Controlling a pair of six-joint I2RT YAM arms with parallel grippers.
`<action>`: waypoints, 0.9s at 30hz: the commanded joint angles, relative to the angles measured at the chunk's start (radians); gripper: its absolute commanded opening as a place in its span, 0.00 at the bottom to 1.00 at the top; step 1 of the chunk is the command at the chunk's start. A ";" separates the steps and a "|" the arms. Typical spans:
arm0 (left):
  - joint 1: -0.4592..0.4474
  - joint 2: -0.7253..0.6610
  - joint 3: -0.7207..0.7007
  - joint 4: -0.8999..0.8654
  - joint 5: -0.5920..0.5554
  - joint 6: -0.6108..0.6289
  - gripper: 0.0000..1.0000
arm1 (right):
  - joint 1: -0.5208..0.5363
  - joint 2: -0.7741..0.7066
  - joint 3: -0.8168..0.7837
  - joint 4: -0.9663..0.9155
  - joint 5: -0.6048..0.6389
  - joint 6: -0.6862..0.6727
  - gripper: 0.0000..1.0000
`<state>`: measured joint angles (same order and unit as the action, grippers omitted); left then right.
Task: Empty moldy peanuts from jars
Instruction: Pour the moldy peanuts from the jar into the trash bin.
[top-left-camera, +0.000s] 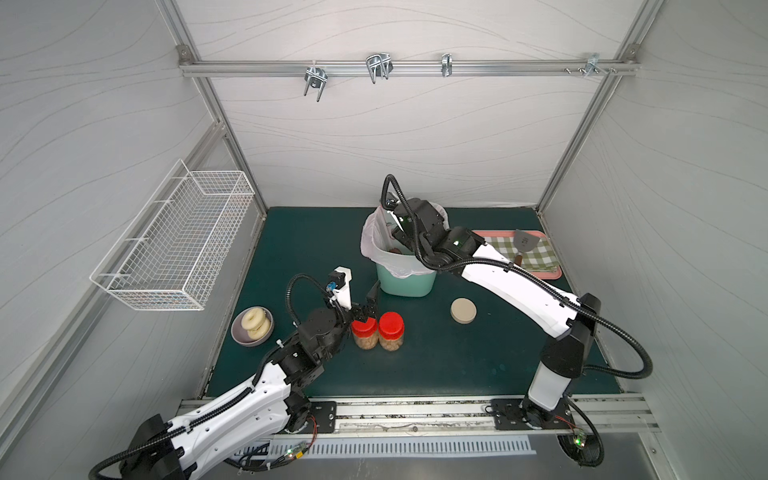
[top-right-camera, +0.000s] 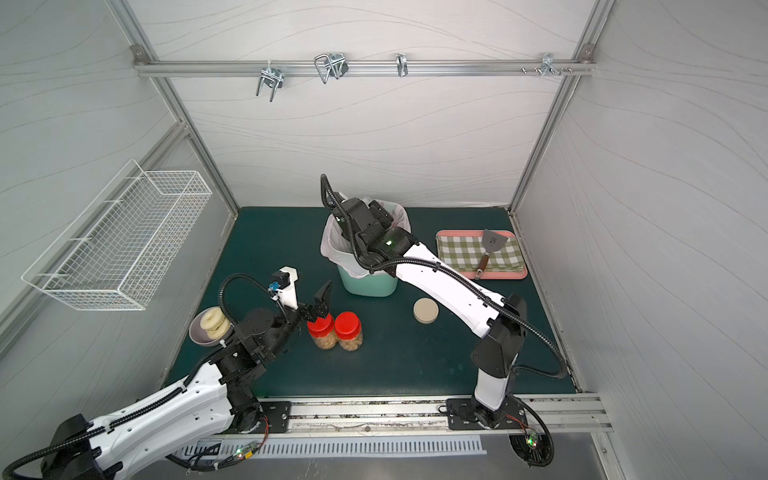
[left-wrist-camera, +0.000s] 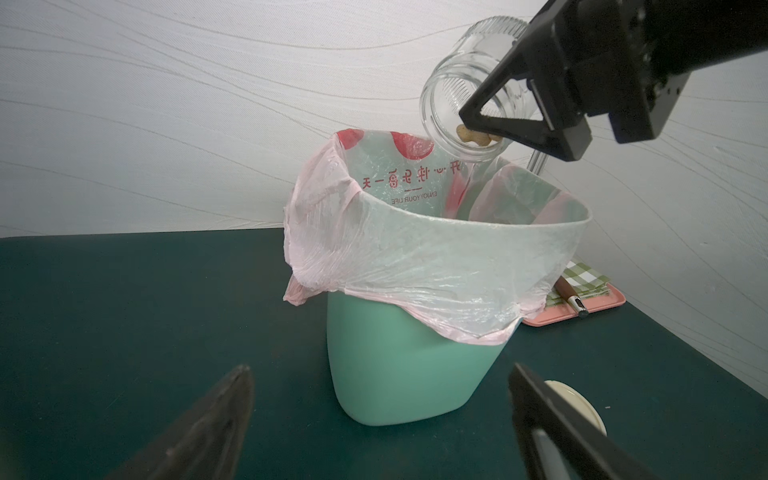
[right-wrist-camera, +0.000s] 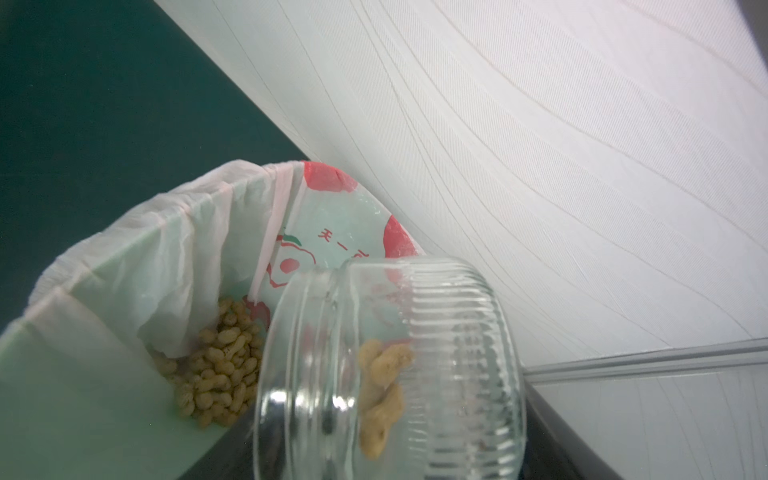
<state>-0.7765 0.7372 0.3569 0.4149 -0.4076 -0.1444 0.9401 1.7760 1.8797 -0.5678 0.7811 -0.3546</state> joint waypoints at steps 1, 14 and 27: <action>0.006 -0.005 0.002 0.022 -0.011 0.006 0.97 | -0.009 0.012 0.062 -0.016 0.044 0.009 0.00; 0.007 0.010 0.008 0.029 -0.005 0.009 0.97 | 0.005 -0.106 -0.105 0.148 0.023 -0.046 0.00; 0.007 0.019 0.011 0.027 -0.007 0.008 0.96 | 0.000 -0.027 -0.073 0.178 0.096 -0.194 0.00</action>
<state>-0.7731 0.7563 0.3569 0.4076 -0.4072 -0.1413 0.9401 1.7535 1.7866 -0.4564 0.8314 -0.4934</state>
